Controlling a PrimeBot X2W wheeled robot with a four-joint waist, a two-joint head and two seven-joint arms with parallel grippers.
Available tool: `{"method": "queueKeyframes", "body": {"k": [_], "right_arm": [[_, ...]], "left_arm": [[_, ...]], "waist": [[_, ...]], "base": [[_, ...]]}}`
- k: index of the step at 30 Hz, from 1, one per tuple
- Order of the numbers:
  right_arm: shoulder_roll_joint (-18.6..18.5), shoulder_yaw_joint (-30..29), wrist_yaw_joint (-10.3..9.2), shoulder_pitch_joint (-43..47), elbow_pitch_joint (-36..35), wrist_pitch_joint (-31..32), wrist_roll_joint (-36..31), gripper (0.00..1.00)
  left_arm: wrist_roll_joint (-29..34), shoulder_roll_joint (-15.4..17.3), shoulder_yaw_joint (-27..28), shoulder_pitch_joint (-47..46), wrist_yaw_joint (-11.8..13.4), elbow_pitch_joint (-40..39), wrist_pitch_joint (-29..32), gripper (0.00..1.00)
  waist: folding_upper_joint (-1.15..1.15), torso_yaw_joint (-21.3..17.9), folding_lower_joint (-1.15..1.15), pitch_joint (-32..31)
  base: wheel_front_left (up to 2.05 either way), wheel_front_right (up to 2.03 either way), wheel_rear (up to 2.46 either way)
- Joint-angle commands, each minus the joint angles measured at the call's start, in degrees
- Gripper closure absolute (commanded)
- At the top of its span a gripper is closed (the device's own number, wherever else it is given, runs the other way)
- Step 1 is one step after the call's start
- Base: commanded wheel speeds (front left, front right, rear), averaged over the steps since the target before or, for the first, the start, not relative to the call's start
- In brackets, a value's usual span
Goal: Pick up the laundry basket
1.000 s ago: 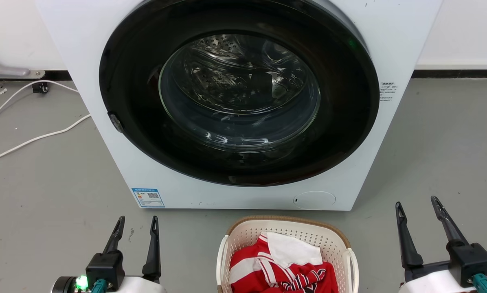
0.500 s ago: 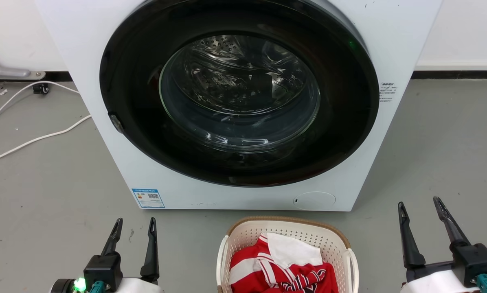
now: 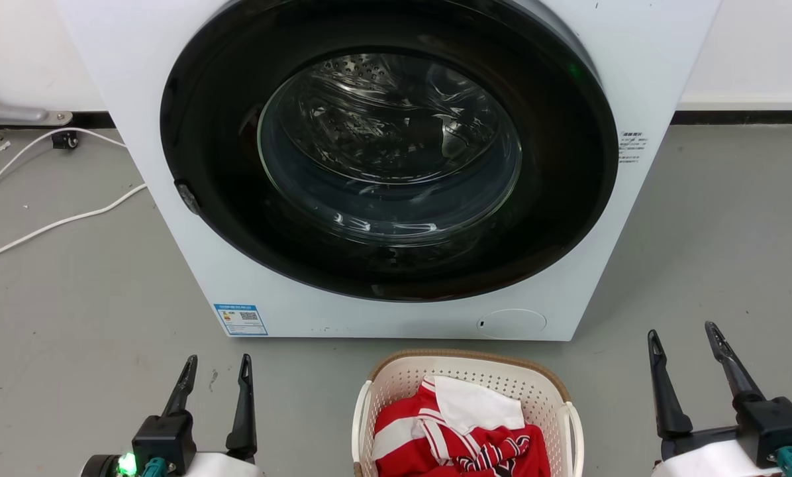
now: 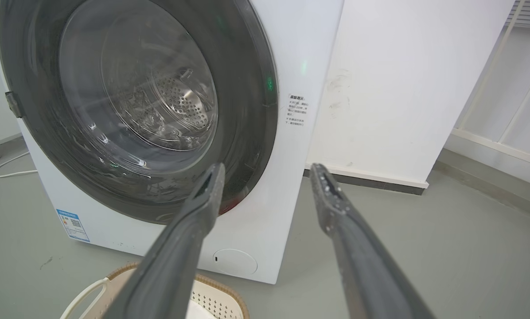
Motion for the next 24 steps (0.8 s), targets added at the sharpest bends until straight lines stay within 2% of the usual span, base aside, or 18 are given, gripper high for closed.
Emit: {"method": "queueKeyframes", "body": {"k": [1, 8, 14, 24], "right_arm": [[-0.3, -0.1, -0.02, 0.1, 0.3, -0.2, 0.6, 0.00], [-0.2, -2.6, -0.03, -1.6, 3.4, -0.2, 3.8, 0.00], [-0.2, -2.6, -0.03, -4.3, 6.5, -0.2, 2.6, 0.00], [-0.2, 0.1, -0.03, -11.6, 19.4, -0.2, -0.4, 0.00]], "left_arm": [[-0.3, -0.1, 0.0, 0.0, -0.2, 0.1, -0.2, 0.00], [-0.3, -0.1, -0.5, -2.7, -1.8, 3.4, -0.2, 0.00], [-0.8, 0.0, -1.5, -7.1, -3.5, 8.6, -0.2, 0.00], [-1.4, 0.1, -4.9, -16.7, -4.4, 22.5, -0.2, 0.00]], "waist": [[0.00, 0.0, 0.00, 0.1], [0.00, -0.4, 0.00, 1.1], [0.00, -1.2, 0.00, 4.1], [0.00, -2.8, 0.00, 11.2]], "base": [[0.00, 0.00, 0.00], [0.00, 0.00, 0.00], [0.00, 0.00, 0.00], [0.00, 0.00, 0.00]]}}
